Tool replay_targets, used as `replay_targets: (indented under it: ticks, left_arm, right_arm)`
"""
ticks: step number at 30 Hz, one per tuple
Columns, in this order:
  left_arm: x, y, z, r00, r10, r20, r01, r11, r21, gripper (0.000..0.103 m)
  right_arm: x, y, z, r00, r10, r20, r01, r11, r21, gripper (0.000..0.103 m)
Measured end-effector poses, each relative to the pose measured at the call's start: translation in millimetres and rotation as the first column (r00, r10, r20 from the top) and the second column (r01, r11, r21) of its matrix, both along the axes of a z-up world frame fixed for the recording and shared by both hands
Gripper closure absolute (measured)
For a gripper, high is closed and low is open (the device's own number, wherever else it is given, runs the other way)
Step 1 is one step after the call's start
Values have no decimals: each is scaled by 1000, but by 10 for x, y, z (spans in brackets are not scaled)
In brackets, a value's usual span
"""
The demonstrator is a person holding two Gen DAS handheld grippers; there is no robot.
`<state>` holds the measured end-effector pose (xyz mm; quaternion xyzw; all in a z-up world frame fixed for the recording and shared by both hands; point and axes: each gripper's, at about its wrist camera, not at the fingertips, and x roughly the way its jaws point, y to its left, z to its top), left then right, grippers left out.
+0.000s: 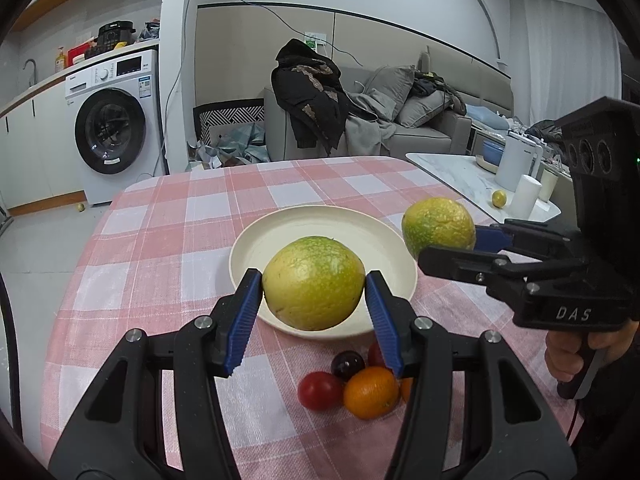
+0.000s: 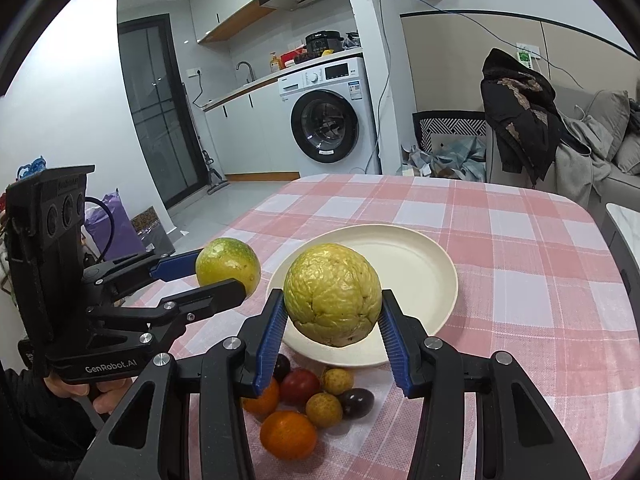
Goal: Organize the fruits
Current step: 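Lift and carry both held fruits over the cream plate with both tools, then lower both fruits onto the plate and open both tools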
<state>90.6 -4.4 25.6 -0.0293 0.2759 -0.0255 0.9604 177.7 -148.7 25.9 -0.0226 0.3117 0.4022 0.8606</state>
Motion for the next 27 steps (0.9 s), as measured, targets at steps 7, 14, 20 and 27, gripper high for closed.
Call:
replay_targets:
  ticks: [7,14,20,27]
  left_arm:
    - [281,12,-87,1000,10,-15,-9,1000,13,53]
    - [513,42,-237,999,25,-35,-24,1000,16,53]
    - [606,114,-376,997,32,-65,-32,999,5,53]
    - [681,165,-480,996,38,-82,-38,999,4,53]
  right_arm:
    - [128,-3,-67,999,-36,-27,36,999,-2,56]
    - [311,4,-210,993,-82,-88,79,996,-33,56]
    - [376,-11,-300,989,-95,-111,90,995,-47,56]
    - [393,58,-412,988,-85,-126,75,994,-82,56]
